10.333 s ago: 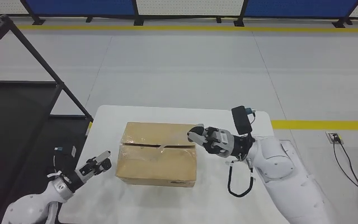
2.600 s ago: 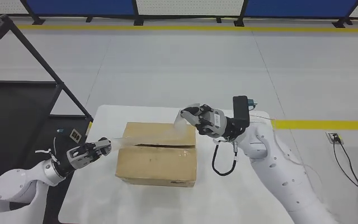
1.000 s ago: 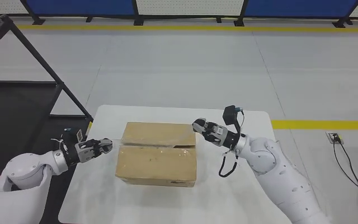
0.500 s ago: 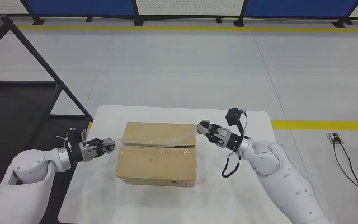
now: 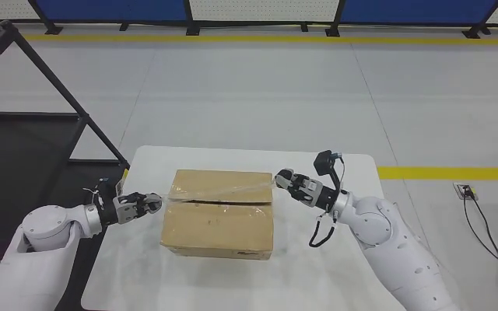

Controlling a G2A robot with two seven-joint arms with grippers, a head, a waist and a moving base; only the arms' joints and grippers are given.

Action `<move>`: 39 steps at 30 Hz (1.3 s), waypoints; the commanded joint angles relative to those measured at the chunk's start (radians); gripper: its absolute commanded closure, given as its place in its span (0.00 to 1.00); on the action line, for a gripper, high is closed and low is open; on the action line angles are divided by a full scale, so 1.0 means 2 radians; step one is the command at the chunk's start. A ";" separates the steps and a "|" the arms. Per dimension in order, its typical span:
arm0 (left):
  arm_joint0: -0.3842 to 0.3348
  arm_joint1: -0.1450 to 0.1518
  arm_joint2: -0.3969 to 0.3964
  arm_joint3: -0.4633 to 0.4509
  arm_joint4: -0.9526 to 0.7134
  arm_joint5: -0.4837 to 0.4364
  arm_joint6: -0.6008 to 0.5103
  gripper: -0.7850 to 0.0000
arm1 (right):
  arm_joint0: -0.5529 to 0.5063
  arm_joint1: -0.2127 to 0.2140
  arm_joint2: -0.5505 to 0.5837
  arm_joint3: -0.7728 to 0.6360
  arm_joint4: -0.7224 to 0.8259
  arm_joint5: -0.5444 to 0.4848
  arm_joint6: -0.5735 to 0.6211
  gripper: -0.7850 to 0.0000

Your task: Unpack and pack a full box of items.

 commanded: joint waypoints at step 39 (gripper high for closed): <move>0.075 0.018 -0.075 -0.111 -0.071 -0.059 0.111 0.62 | -0.022 0.004 0.021 -0.006 -0.006 -0.003 -0.005 1.00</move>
